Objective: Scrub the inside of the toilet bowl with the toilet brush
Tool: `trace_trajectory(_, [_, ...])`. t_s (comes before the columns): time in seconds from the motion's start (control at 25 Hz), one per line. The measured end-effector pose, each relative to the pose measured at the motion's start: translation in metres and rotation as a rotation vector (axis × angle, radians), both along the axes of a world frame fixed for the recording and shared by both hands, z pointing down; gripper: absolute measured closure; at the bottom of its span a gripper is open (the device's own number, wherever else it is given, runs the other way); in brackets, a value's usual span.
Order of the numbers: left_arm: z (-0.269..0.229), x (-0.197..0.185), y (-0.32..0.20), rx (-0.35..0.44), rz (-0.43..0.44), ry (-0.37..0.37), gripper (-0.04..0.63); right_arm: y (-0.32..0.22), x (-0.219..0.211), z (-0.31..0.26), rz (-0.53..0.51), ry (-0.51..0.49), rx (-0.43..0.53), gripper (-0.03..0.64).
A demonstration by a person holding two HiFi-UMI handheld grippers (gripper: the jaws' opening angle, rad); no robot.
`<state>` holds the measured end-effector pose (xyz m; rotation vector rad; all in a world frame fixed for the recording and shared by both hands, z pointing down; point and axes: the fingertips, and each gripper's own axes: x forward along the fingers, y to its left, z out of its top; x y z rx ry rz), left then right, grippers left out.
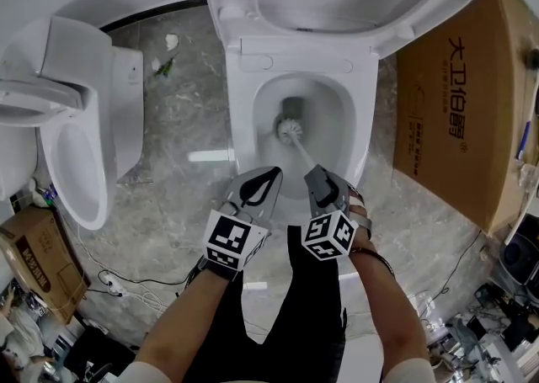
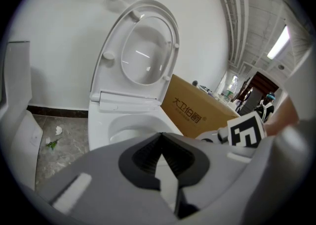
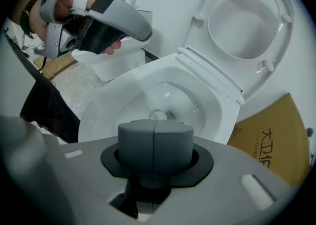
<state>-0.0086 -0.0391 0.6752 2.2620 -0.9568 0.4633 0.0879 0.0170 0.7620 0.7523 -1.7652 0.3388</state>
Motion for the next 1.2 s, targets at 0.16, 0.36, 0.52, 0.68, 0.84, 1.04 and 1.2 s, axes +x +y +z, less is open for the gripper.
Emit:
trace_trajectory(0.16, [0.004,-0.002,-0.001,-0.006,-0.004,-0.006,0.589,-0.023,-0.002,-0.008,0.05,-0.06,0.033,0.456])
trace_trajectory(0.36, [0.003,0.007,-0.004,-0.006,-0.004,0.003,0.589,-0.046,-0.002,-0.013,0.063,-0.083,0.068,0.456])
trace_trajectory(0.52, [0.005,0.012,-0.009,-0.003,-0.006,0.004,0.589,-0.063,0.013,-0.009,0.101,-0.072,0.09,0.456])
trace_trajectory(0.68, [0.012,0.015,-0.011,-0.011,-0.006,0.002,0.589,-0.069,0.029,-0.002,0.165,-0.023,0.081,0.456])
trace_trajectory(0.84, [0.014,0.019,-0.013,-0.018,-0.009,0.004,0.589,-0.047,0.03,0.006,0.183,0.025,0.036,0.456])
trace_trajectory(1.04, [0.016,0.022,-0.021,-0.012,-0.009,0.004,0.589,-0.024,0.021,0.019,0.171,0.026,-0.044,0.456])
trace_trajectory(1.2, [0.022,0.023,-0.024,-0.017,-0.012,0.0,0.589,-0.021,0.013,0.034,0.152,0.035,-0.071,0.456])
